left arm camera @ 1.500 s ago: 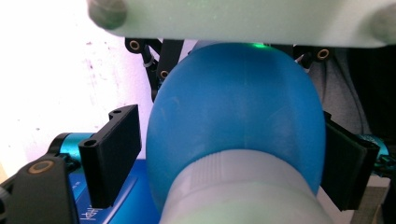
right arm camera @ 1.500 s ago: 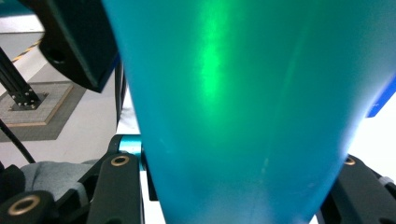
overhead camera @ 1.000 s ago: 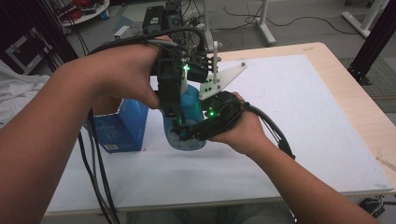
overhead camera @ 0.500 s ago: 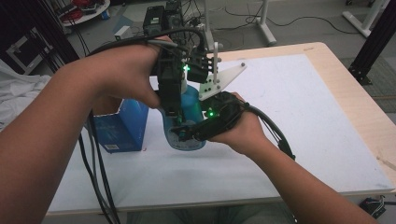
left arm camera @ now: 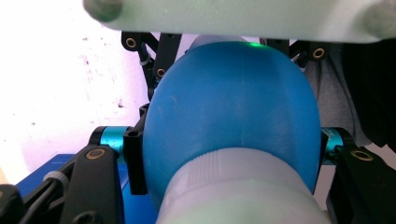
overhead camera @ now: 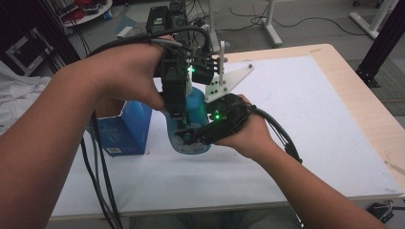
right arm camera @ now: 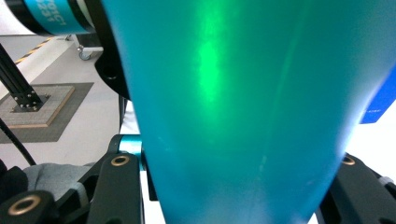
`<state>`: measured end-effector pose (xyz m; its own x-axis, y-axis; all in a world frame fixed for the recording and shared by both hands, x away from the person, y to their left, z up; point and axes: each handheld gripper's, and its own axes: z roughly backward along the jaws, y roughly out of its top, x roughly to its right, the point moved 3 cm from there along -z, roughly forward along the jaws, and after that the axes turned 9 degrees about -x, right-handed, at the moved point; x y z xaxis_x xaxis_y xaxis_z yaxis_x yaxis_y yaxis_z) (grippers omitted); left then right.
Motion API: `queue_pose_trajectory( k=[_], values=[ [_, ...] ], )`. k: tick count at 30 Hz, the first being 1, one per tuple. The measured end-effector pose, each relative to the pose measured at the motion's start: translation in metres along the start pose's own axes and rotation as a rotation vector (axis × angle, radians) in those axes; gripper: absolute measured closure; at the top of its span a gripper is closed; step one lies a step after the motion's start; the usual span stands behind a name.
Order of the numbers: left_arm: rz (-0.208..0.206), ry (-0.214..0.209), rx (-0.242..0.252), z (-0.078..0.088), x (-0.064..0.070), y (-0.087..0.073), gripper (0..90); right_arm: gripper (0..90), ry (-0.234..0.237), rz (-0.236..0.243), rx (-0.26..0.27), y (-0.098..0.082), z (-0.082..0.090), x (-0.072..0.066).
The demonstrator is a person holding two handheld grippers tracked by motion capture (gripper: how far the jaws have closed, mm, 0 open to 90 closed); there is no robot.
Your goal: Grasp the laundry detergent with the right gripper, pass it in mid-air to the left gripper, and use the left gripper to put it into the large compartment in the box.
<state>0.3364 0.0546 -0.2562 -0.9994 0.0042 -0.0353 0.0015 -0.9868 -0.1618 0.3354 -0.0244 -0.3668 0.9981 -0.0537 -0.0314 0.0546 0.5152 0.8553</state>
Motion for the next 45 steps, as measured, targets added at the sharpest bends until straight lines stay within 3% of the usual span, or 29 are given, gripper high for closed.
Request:
queue_pose_trajectory(
  k=[6,10,11,13,24,27,29,31,35,38,40,45],
  values=[
    [0.007,-0.014,0.000,0.001,0.001,0.000,38.7,45.2,0.008,0.001,-0.005,0.000,0.001,-0.001],
    [0.002,-0.020,0.005,0.002,0.001,0.001,38.7,40.1,0.017,0.015,-0.028,0.000,0.002,-0.002],
    [0.006,-0.019,0.005,0.003,0.001,0.000,38.7,32.5,0.015,0.019,-0.048,-0.001,0.003,-0.003],
    [0.006,-0.017,0.004,0.004,0.000,0.000,38.7,31.7,0.006,0.012,-0.058,-0.002,0.003,-0.002],
    [0.031,-0.027,-0.009,0.008,-0.001,-0.008,38.6,22.5,-0.040,0.000,-0.021,-0.006,0.030,0.001],
    [0.039,-0.028,-0.012,0.010,-0.001,-0.011,38.6,20.4,-0.043,-0.002,-0.030,-0.007,0.037,0.001],
    [0.052,-0.032,-0.011,0.011,-0.002,-0.014,38.6,12.6,-0.056,-0.003,-0.038,-0.008,0.041,0.002],
    [0.053,-0.031,-0.015,0.013,-0.003,-0.017,38.6,12.6,-0.062,0.001,-0.053,-0.009,0.044,0.002],
    [0.081,-0.040,-0.023,0.017,-0.005,-0.024,38.6,12.5,-0.068,0.010,-0.082,-0.011,0.052,0.002],
    [0.117,-0.056,-0.028,0.022,-0.007,-0.032,38.5,9.8,-0.069,0.019,-0.117,-0.011,0.061,0.003],
    [0.145,-0.056,-0.030,0.028,-0.010,-0.039,38.5,1.6,-0.087,0.016,-0.140,-0.010,0.066,0.004],
    [0.218,-0.072,-0.020,0.042,-0.017,-0.056,38.5,1.5,-0.109,0.032,-0.199,-0.006,0.083,0.007]
  ],
)
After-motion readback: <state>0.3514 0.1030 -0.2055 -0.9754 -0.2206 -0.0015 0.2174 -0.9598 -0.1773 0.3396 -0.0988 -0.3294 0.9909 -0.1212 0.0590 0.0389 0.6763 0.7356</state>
